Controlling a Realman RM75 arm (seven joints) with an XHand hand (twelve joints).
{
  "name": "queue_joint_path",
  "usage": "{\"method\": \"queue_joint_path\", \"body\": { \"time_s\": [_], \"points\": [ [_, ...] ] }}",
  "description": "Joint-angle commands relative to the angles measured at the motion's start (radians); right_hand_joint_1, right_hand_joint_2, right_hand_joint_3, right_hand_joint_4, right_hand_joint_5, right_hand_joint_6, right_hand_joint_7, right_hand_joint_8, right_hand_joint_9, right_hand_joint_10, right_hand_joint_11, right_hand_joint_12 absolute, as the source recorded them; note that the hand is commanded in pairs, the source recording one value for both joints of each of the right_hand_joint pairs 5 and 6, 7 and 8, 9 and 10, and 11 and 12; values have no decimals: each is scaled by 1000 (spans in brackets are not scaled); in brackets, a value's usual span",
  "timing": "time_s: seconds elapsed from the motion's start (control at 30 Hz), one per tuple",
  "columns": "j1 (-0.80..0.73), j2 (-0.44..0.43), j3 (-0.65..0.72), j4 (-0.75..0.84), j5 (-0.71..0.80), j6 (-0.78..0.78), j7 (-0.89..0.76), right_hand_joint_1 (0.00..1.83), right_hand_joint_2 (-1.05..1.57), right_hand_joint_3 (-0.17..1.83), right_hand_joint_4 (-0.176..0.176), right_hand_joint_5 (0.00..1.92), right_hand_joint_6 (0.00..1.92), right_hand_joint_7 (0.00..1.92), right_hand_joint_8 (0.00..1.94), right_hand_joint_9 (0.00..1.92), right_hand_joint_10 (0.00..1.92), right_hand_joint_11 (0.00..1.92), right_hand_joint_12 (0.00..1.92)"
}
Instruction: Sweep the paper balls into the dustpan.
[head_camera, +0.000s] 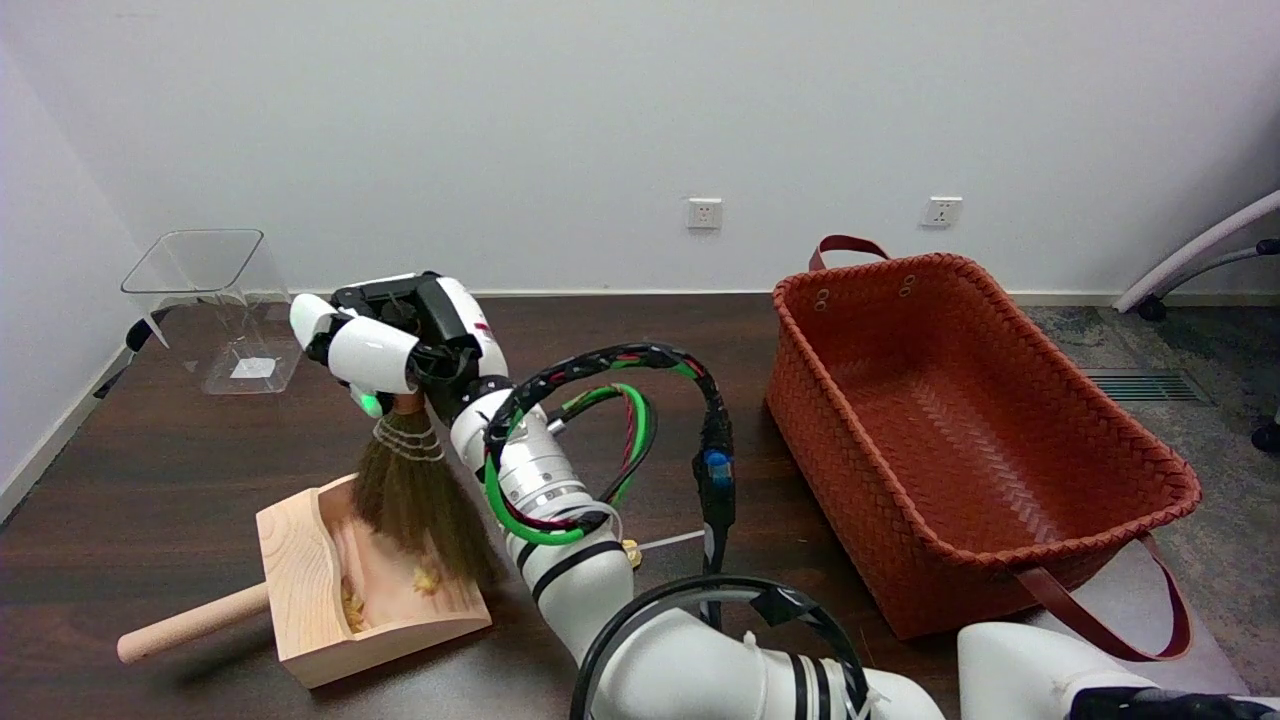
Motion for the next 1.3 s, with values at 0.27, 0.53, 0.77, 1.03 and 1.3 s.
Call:
{"method": "queue_joint_path", "body": {
  "time_s": [0.27, 0.53, 0.77, 1.03, 1.3],
  "points": [
    [-6, -8, 6, 33, -413, 183, -781, 1283, 1571, 809, 0, 1920, 1920, 1920, 1920, 1920, 1920, 1920, 1920],
    [-51, -18, -9, 70, -557, 352, -910, 1288, 1571, 815, 0, 1920, 1920, 1920, 1920, 1920, 1920, 1920, 1920],
    [-104, -69, -39, 155, -651, 545, -910, 1293, 1571, 779, 0, 1920, 1920, 1920, 1920, 1920, 1920, 1920, 1920],
    [-121, -146, -103, 307, -683, 753, -902, 1295, 1571, 736, 0, 1920, 1920, 1920, 1920, 1920, 1920, 1920, 1920],
    [-126, -234, -133, 508, -668, 938, -798, 1292, 1571, 642, 0, 1920, 1920, 1920, 1920, 1920, 1920, 1920, 1920]
  ]
}}
